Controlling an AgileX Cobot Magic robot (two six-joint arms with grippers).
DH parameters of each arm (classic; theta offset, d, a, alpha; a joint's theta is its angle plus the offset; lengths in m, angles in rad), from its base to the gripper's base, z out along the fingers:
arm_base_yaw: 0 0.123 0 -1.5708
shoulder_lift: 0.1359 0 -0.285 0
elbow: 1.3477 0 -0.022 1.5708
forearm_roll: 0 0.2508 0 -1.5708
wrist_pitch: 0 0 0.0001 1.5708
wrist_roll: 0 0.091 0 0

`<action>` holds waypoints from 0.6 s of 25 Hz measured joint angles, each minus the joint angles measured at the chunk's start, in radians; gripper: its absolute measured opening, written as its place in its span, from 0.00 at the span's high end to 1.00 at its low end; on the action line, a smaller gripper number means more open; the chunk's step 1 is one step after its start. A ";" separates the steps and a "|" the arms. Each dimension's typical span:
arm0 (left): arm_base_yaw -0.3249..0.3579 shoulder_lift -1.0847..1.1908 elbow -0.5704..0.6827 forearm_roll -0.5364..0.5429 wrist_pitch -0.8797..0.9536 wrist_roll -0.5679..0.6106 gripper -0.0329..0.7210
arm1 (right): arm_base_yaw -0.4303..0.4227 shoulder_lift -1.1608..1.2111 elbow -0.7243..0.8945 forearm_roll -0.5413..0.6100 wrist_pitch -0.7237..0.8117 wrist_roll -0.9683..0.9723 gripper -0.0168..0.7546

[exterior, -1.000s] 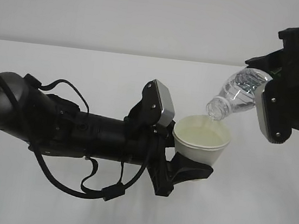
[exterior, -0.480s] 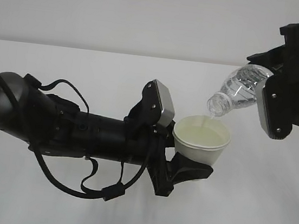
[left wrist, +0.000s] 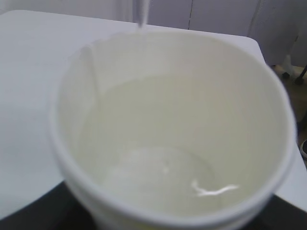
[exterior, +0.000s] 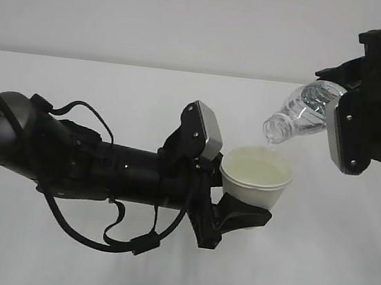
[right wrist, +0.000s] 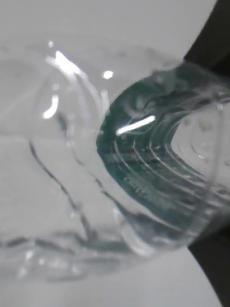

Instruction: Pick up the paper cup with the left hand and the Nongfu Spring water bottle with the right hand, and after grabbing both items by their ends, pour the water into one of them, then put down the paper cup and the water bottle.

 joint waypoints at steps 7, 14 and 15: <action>0.000 0.000 0.000 -0.015 0.002 0.000 0.36 | 0.000 0.000 0.000 0.000 -0.013 0.055 0.46; 0.000 0.000 0.000 -0.046 0.002 0.000 0.36 | 0.000 0.000 0.000 0.000 -0.047 0.100 0.46; 0.000 0.000 0.000 -0.048 0.002 0.000 0.36 | 0.000 0.000 0.000 0.000 -0.053 0.110 0.46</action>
